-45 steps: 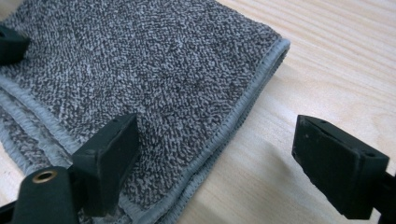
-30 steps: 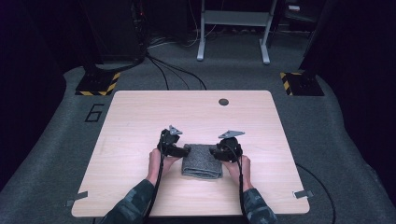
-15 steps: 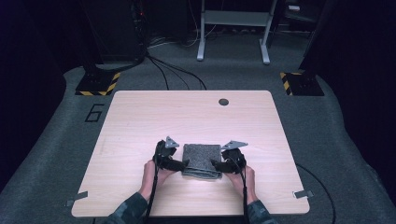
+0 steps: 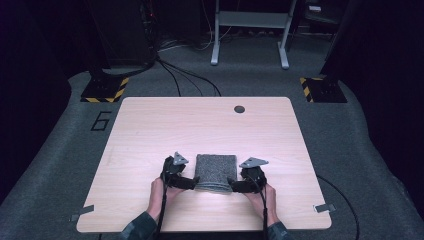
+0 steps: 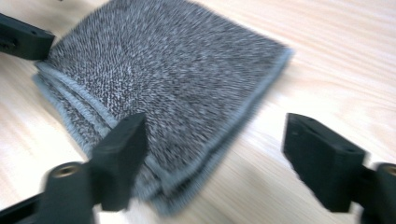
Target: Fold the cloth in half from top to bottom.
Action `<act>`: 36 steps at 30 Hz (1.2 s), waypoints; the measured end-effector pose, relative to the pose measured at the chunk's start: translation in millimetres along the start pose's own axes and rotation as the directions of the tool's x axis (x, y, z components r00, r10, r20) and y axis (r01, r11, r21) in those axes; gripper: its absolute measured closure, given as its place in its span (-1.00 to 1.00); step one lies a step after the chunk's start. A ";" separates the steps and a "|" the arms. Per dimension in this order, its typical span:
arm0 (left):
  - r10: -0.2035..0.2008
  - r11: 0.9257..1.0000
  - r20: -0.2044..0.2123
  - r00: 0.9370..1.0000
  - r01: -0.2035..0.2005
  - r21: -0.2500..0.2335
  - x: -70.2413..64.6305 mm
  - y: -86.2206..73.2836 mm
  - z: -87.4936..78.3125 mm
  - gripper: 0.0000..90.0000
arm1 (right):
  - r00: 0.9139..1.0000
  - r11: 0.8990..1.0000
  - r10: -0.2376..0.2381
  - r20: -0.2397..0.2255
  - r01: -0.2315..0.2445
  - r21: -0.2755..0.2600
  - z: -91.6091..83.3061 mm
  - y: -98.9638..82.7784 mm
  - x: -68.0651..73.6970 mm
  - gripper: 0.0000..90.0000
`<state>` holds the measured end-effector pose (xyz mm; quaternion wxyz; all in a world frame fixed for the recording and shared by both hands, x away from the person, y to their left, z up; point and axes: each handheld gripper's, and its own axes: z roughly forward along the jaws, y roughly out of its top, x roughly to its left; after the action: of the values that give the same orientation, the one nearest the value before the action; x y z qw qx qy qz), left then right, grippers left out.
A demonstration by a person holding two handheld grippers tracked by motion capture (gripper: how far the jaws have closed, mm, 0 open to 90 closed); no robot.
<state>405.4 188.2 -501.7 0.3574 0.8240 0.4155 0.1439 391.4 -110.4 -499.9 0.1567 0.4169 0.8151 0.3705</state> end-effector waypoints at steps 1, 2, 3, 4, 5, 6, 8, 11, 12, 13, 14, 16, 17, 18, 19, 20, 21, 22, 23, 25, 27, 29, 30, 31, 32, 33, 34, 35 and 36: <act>-0.008 1.000 -0.002 1.000 0.008 -0.009 2.2 -1.1 -3.4 -0.78 | 1.000 1.000 0.015 -0.002 -0.015 -0.005 -5.7 -1.5 -3.4 -0.62; -0.012 1.000 -0.013 1.000 0.012 -0.019 5.7 -3.3 -9.6 -0.79 | 1.000 1.000 0.018 0.002 -0.018 -0.013 -9.8 -3.0 -6.4 -0.65; -0.023 0.999 -0.021 1.000 0.023 -0.030 8.5 -5.2 -14.6 -0.80 | 1.000 0.999 0.028 0.006 -0.027 -0.028 -16.9 -5.7 -11.7 -0.67; -0.031 0.999 -0.023 0.999 0.030 -0.041 11.9 -7.4 -19.2 -0.81 | 0.999 0.999 0.038 0.006 -0.038 -0.039 -22.8 -8.3 -15.9 -0.68; -0.037 0.998 -0.036 0.999 0.036 -0.047 15.0 -9.7 -24.1 -0.81 | 0.999 0.998 0.041 0.012 -0.040 -0.047 -28.5 -11.0 -20.7 -0.68; -0.046 0.997 -0.043 0.998 0.043 -0.057 17.8 -12.2 -28.7 -0.83 | 0.999 0.997 0.051 0.020 -0.049 -0.056 -34.1 -14.2 -24.8 -0.69; -0.051 0.997 -0.062 0.997 0.047 -0.066 24.1 -17.7 -37.2 -0.83 | 0.997 0.996 0.059 0.040 -0.056 -0.067 -44.2 -20.8 -33.8 -0.70; -0.057 0.996 -0.095 0.994 0.050 -0.071 33.0 -27.3 -48.8 -0.84 | 0.994 0.994 0.086 0.068 -0.080 -0.078 -57.0 -32.3 -46.3 -0.71; -0.060 0.996 -0.104 0.993 0.052 -0.075 35.1 -29.9 -51.1 -0.84 | 0.992 0.993 0.094 0.083 -0.088 -0.077 -60.5 -36.5 -50.7 -0.72; -0.065 0.995 -0.111 0.992 0.057 -0.076 38.3 -33.9 -54.1 -0.84 | 0.991 0.993 0.099 0.091 -0.092 -0.078 -62.7 -39.8 -53.9 -0.72; -0.070 0.996 -0.125 0.990 0.061 -0.072 41.6 -38.0 -57.0 -0.84 | 0.989 0.992 0.112 0.099 -0.105 -0.074 -65.6 -44.4 -57.6 -0.72; -0.086 0.994 -0.147 0.985 0.076 -0.078 50.3 -47.8 -62.3 -0.86 | 0.985 0.990 0.130 0.118 -0.122 -0.072 -69.2 -53.4 -65.7 -0.72; -0.094 0.994 -0.162 0.982 0.083 -0.074 54.4 -52.0 -64.2 -0.85 | 0.982 0.989 0.137 0.130 -0.129 -0.072 -71.4 -59.0 -70.8 -0.73; -0.102 0.993 -0.170 0.980 0.092 -0.067 59.1 -56.3 -65.4 -0.85 | 0.978 0.988 0.149 0.143 -0.140 -0.070 -73.1 -63.1 -73.8 -0.72; -0.116 0.992 -0.177 0.977 0.105 -0.069 63.3 -60.5 -66.7 -0.86 | 0.976 0.987 0.156 0.149 -0.146 -0.071 -74.3 -67.1 -77.4 -0.73; -0.122 0.992 -0.190 0.974 0.111 -0.065 66.5 -64.3 -67.6 -0.86 | 0.973 0.986 0.161 0.164 -0.151 -0.070 -75.5 -70.9 -81.1 -0.73; -0.118 0.992 -0.203 0.972 0.108 -0.058 69.1 -67.0 -68.2 -0.86 | 0.971 0.985 0.166 0.170 -0.156 -0.068 -76.5 -74.5 -84.5 -0.73; -0.129 0.991 -0.214 0.968 0.119 -0.057 73.1 -71.4 -69.1 -0.87 | 0.970 0.985 0.168 0.176 -0.158 -0.065 -77.2 -77.1 -87.1 -0.73; -0.129 0.991 -0.234 0.964 0.119 -0.055 77.7 -75.7 -68.6 -0.87 | 0.965 0.984 0.175 0.195 -0.165 -0.064 -78.1 -80.9 -90.5 -0.73; -0.143 0.989 -0.236 0.961 0.134 -0.055 83.1 -80.7 -68.2 -0.89 | 0.961 0.984 0.178 0.211 -0.170 -0.055 -79.3 -86.3 -96.8 -0.74; -0.156 0.988 -0.248 0.956 0.153 -0.032 90.3 -87.4 -67.4 -0.90 | 0.957 0.982 0.186 0.225 -0.177 -0.059 -79.9 -91.1 -103.0 -0.74; -0.166 0.986 -0.254 0.953 0.164 -0.030 93.7 -91.1 -65.2 -0.93 | 0.951 0.980 0.198 0.239 -0.191 -0.055 -79.9 -94.6 -107.6 -0.75; -0.162 0.986 -0.259 0.952 0.163 -0.019 95.3 -92.5 -64.4 -0.93 | 0.950 0.980 0.200 0.241 -0.192 -0.055 -79.5 -96.2 -109.7 -0.75; -0.158 0.987 -0.254 0.954 0.157 -0.027 96.4 -94.2 -64.1 -0.95 | 0.949 0.981 0.194 0.249 -0.188 -0.048 -78.7 -97.7 -111.6 -0.75; -0.164 0.986 -0.256 0.953 0.161 -0.030 96.7 -95.2 -64.6 -0.95 | 0.949 0.983 0.183 0.258 -0.178 -0.040 -77.5 -99.7 -113.6 -0.77; -0.160 0.987 -0.258 0.953 0.154 -0.043 97.6 -96.4 -64.4 -0.96 | 0.948 0.983 0.180 0.263 -0.178 -0.030 -76.3 -100.5 -114.5 -0.80; -0.162 0.987 -0.254 0.953 0.152 -0.058 98.1 -97.6 -64.0 -0.95 | 0.947 0.984 0.179 0.268 -0.176 -0.034 -76.6 -100.7 -114.5 -0.80; -0.159 0.987 -0.252 0.955 0.149 -0.059 98.7 -97.9 -63.9 -0.96 | 0.946 0.985 0.174 0.273 -0.170 -0.035 -76.6 -100.9 -114.0 -0.81; -0.158 0.987 -0.250 0.955 0.148 -0.058 99.4 -98.0 -64.2 -0.96 | 0.947 0.985 0.171 0.273 -0.169 -0.030 -75.6 -100.4 -114.5 -0.83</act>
<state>375.0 335.8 -532.0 0.3270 0.7571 0.5176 0.2279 361.2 -275.3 -528.7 0.2370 0.5323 0.7454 0.3238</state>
